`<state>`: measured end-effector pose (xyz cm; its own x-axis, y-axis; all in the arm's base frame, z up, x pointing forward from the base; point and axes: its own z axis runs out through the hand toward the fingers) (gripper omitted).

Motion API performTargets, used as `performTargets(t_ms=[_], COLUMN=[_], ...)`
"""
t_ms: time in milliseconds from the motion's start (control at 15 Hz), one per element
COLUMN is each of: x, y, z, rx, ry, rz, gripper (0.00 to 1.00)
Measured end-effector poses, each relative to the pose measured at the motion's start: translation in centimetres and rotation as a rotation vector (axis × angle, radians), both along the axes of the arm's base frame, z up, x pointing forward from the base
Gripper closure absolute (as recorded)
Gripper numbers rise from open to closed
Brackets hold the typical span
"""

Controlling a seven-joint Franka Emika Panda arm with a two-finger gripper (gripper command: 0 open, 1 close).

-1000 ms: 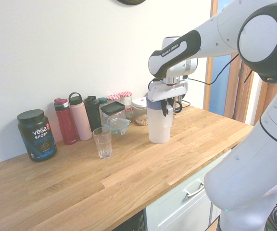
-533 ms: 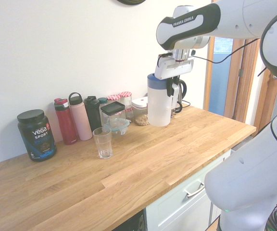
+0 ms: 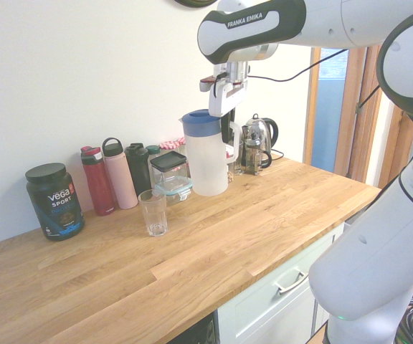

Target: Pour me some water

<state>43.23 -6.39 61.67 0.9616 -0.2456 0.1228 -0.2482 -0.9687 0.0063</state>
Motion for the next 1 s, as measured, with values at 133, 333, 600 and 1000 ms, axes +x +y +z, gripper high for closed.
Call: performTargets(t_ms=[133, 333, 600, 1000], x=[0.7, 1.6, 3.0, 6.3], y=[2.8, 5.9, 9.4, 14.0], z=[-1.2, -3.3, -4.7, -5.6], rx=[-0.063, -0.184, -0.366, -0.498], ry=[0.054, 0.149, 0.257, 0.322], rz=[0.092, 0.218, 0.354, 0.420], gripper=[1.00, 1.00, 1.00, 1.00])
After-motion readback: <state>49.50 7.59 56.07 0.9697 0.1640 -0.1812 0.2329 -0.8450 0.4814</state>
